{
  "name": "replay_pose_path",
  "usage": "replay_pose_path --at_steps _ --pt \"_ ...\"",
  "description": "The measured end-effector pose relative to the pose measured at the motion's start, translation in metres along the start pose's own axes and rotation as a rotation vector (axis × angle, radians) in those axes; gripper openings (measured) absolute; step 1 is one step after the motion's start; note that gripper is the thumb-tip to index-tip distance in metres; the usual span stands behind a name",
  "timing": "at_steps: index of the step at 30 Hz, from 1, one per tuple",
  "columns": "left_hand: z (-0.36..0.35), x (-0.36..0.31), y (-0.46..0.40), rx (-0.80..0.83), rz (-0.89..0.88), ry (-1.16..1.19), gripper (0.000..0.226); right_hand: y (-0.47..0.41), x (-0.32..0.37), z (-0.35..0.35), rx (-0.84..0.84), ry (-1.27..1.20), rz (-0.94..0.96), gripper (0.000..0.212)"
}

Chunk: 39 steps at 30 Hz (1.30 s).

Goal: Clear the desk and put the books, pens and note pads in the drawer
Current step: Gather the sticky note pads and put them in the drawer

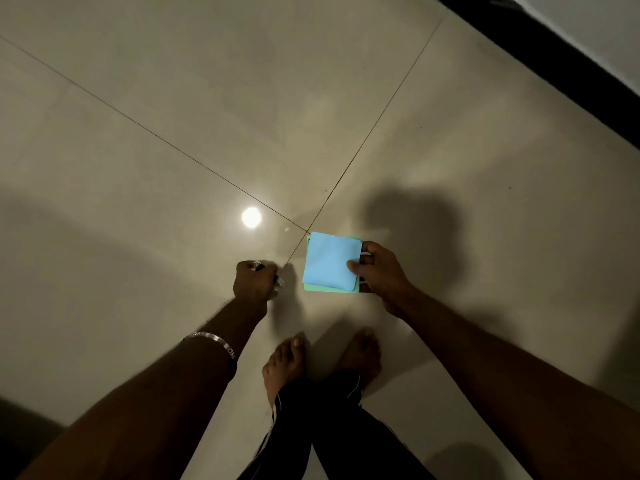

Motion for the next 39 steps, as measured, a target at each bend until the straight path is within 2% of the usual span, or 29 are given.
replay_pose_path --at_steps 1,2,4,8,12,18,22,28,34,39 --pt "0.0 -0.041 0.046 0.02 -0.036 -0.016 0.017 0.007 0.007 0.001 -0.002 -0.001 0.007 0.034" --pt "-0.004 -0.063 0.076 0.044 -0.049 -0.012 0.021 0.015 0.014 0.003 -0.006 -0.002 0.014 0.033" --pt "-0.008 -0.09 0.102 0.104 -0.116 -0.023 0.027 0.031 0.03 0.008 -0.017 -0.015 0.028 0.031" --pt "-0.018 -0.123 0.146 0.269 -0.108 -0.067 0.02 0.063 0.062 0.014 -0.006 -0.044 0.064 0.031" --pt "-0.022 -0.156 0.192 0.353 -0.111 -0.018 0.029 0.1 0.099 0.027 -0.042 -0.041 0.098 0.031" --pt "-0.026 -0.207 0.268 0.465 -0.148 -0.039 0.015 0.154 0.153 0.049 -0.083 -0.044 0.171 0.032" --pt "-0.031 -0.251 0.318 0.542 -0.244 -0.107 0.005 0.191 0.194 0.064 -0.095 -0.082 0.222 0.033" --pt "-0.031 -0.309 0.379 0.525 -0.385 -0.155 0.022 0.245 0.249 0.085 -0.114 -0.133 0.275 0.031" --pt "-0.027 -0.358 0.453 0.491 -0.475 -0.204 0.019 0.306 0.297 0.112 -0.213 -0.118 0.284 0.026" --pt "-0.021 -0.396 0.525 0.484 -0.557 -0.288 0.017 0.371 0.332 0.129 -0.201 -0.158 0.278 0.018"
Point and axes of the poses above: each hand's wrist, its own y-axis away from the middle knuckle, its own z-axis out of the back of the hand, x = y × z, the point moved 9 cm from there along -y, towards the middle knuckle, and after that the axes turned 3 degrees about -y, right-handed, at the moved point
